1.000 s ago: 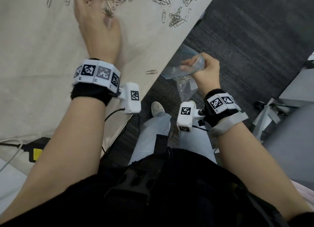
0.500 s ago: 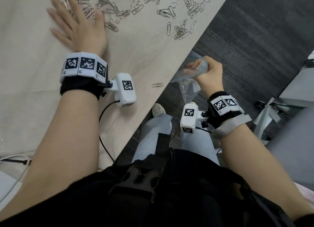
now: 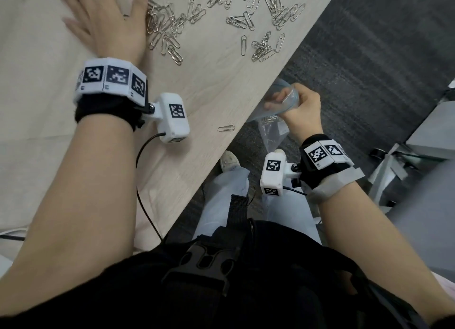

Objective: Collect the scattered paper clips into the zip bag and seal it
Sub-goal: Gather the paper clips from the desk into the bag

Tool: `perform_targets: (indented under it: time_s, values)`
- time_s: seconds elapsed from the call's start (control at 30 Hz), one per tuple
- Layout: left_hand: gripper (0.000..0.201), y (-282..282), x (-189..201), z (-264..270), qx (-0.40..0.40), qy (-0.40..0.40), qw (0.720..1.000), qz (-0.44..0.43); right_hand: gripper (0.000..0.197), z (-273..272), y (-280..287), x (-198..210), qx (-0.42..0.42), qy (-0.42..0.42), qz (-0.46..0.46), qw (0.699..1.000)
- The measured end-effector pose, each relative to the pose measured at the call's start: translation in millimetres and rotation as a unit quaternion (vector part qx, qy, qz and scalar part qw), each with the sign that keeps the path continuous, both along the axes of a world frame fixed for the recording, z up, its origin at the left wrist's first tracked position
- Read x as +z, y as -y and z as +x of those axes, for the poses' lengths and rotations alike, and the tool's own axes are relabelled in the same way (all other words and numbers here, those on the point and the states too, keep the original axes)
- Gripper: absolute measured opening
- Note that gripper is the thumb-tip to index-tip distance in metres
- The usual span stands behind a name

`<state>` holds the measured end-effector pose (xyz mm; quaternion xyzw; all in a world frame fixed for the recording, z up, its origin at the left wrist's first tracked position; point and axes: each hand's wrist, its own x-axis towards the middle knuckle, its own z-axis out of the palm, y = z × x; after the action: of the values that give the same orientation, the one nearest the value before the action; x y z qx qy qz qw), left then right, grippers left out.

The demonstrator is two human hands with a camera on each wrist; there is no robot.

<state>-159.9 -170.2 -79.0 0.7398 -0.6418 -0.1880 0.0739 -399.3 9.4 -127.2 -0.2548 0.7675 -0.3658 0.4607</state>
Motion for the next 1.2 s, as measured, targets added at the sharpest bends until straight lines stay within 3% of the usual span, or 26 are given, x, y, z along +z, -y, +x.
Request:
perform_targets:
  time_s: [0.17,0.4,0.57,0.67,0.8,0.9,1.0,1.2]
  values:
    - [0.055,-14.6,-2.1,-1.1,-0.074,-0.003,0.996,0.057,0.030,1.5,-1.7,4.5,0.005,0.009,0.005,1.000]
    - [0.048,-75.3,-2.3,-9.1,-0.131,-0.091,0.987,-0.032,0.028,0.7,-9.7,11.0,0.019,0.026,-0.009,0.999]
    - [0.042,-105.0,10.8,-12.4,-0.148,-0.148,0.978,-0.003,0.027,1.9,-20.7,11.7,0.029,0.027,-0.016,0.999]
    - [0.057,-113.8,21.7,-10.2,-0.177,-0.176,0.968,0.027,0.023,5.7,-27.4,12.6,0.030,0.034,-0.017,0.999]
    - [0.107,-119.3,32.4,-11.0,-0.174,-0.078,0.979,0.076,0.026,9.1,-33.8,13.8,0.030,0.036,-0.016,0.999]
    - [0.122,-126.2,30.5,-12.7,-0.168,-0.051,0.978,0.112,0.026,10.3,-37.6,13.9,0.034,0.032,-0.019,0.999]
    - [0.115,-132.3,25.6,-20.0,-0.168,-0.071,0.980,0.083,0.028,11.2,-40.2,13.8,0.033,0.027,-0.024,0.999]
    - [0.072,-131.1,15.2,-42.4,-0.148,-0.147,0.978,0.017,0.027,13.2,-42.1,15.5,0.033,0.026,-0.023,0.999]
